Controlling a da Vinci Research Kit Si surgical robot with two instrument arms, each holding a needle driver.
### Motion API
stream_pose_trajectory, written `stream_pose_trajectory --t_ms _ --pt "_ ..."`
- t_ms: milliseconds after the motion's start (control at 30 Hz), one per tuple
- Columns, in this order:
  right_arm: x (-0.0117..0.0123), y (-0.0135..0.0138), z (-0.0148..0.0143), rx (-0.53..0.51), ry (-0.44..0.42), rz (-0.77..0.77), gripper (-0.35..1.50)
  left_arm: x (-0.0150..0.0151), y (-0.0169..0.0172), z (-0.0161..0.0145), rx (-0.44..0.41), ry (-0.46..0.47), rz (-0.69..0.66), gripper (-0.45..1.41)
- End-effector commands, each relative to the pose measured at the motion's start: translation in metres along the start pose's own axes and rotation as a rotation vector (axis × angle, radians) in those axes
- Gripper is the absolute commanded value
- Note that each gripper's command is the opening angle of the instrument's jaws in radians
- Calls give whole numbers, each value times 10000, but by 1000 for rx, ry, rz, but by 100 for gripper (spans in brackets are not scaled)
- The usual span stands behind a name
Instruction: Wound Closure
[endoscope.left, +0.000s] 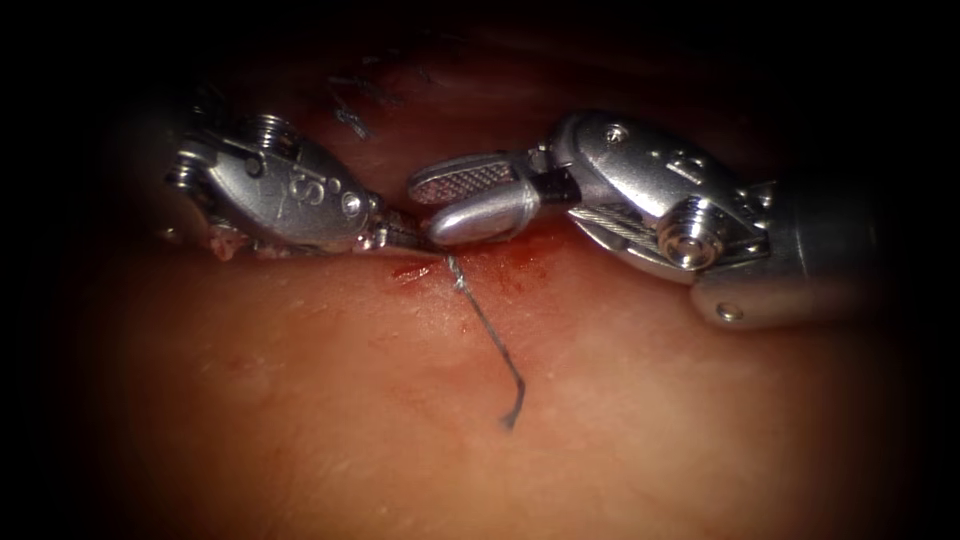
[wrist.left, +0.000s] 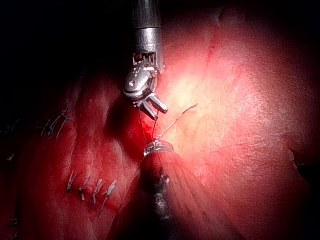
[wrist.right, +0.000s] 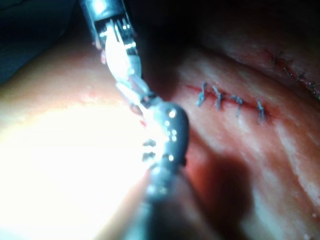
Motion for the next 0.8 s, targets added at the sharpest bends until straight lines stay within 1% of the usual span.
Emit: stream_pose_trajectory --t_ms 33,67,133,200,233,300,333,400,500,533,600,633,667,800 --pt "-13 2 6 50 -39 9 24 1 3 10 0 0 -1 -45" --pt "-13 2 6 50 -39 9 24 1 3 10 0 0 -1 -45" --pt "-21 0 6 101 -80 13 27 2 5 10 -2 1 1 -45" --pt "-24 -1 6 118 -93 15 27 2 5 10 -3 1 2 -45" --pt "-28 -2 6 175 -126 20 34 2 5 11 -4 1 4 -45" --pt "-29 -3 5 234 -148 26 37 1 5 10 -5 2 6 -45" --pt "-30 -3 4 281 -168 30 39 1 6 10 -7 3 7 -45" --pt "-30 -3 2 321 -176 33 42 1 7 10 -9 3 9 -45" --pt "-31 -5 1 381 -187 37 42 2 8 9 -12 4 12 -45" --pt "-33 -7 1 422 -199 38 42 2 9 9 -13 5 14 -45" --pt "-34 -8 2 434 -206 44 44 2 10 9 -14 6 15 -45" --pt "-37 -14 3 483 -221 79 59 3 12 9 -18 7 19 -45" --pt "-39 -18 4 511 -228 103 59 3 13 8 -20 8 21 -45" --pt "-42 -25 5 546 -247 111 61 5 17 7 -23 9 25 -45"
